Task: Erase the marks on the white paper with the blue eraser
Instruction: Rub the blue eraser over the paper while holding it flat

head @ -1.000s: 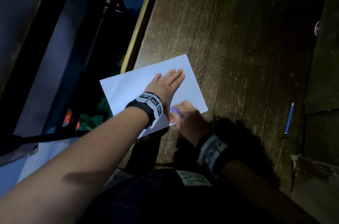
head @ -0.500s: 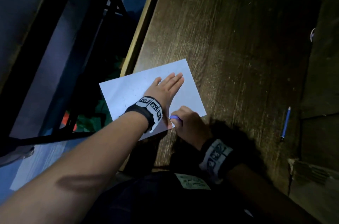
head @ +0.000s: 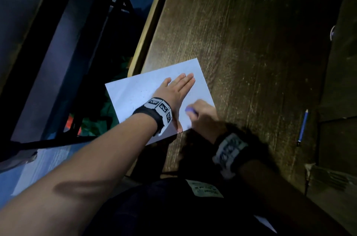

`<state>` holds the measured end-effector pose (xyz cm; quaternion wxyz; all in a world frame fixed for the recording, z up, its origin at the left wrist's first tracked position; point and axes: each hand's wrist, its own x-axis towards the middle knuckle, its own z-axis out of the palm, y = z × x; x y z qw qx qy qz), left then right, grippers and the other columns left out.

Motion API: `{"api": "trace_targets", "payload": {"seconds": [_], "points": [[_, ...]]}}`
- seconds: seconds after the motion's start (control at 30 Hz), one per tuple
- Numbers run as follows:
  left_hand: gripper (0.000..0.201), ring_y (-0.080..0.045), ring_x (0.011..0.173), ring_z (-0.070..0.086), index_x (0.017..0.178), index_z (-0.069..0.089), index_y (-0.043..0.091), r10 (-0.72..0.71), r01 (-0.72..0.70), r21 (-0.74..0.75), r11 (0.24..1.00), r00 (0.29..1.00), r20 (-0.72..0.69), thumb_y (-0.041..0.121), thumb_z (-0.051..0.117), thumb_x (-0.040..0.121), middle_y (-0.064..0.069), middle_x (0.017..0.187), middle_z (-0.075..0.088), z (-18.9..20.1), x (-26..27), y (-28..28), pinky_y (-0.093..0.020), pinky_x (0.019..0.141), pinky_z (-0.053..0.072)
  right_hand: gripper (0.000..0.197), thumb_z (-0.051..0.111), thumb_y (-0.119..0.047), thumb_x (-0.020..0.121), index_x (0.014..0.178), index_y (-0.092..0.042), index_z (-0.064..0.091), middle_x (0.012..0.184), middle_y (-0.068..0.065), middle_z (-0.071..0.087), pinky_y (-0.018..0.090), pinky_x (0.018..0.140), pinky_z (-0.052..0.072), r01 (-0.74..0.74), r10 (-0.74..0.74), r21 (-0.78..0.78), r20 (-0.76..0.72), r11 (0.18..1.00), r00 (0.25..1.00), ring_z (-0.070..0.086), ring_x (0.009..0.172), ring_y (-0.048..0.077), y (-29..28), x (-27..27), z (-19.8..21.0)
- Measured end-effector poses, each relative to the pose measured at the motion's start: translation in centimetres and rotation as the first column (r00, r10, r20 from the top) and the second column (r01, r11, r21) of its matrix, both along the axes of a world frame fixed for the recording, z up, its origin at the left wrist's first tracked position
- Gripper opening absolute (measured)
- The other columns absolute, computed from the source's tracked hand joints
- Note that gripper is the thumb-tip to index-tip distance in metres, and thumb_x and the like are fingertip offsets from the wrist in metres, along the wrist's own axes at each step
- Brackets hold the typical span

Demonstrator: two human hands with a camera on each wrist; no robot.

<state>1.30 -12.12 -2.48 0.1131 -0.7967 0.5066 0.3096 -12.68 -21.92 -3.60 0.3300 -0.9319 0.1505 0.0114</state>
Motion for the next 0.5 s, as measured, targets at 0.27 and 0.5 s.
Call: {"api": "trace_targets", "payload": {"seconds": [0.27,0.5], "points": [[0.180,-0.020,0.155,-0.018,0.158,-0.024,0.015,0.001,0.000,-0.029,1.000,1.000,0.020,0.083,0.084,0.031,0.001,0.167,-0.026,-0.4,0.1,0.1,-0.048,0.125,0.003,0.007,0.062,-0.005,0.084,0.085,-0.004,0.069,0.084,0.013,0.063,0.036,0.072,0.048,0.124,-0.118,-0.067,0.086,0.990,0.989,0.060,0.078,0.030,0.7,0.1,-0.3],[0.179,-0.020,0.155,-0.019,0.157,-0.025,0.014,-0.010,0.010,-0.019,1.000,1.000,0.004,0.084,0.083,0.033,0.001,0.166,-0.028,0.0,0.0,0.1,-0.047,0.125,0.001,0.009,0.062,-0.007,0.088,0.090,-0.005,0.070,0.088,0.011,0.062,0.033,0.073,0.045,0.091,-0.089,-0.051,0.057,0.995,0.994,0.060,0.080,0.029,-2.6,2.9,0.2]]}}
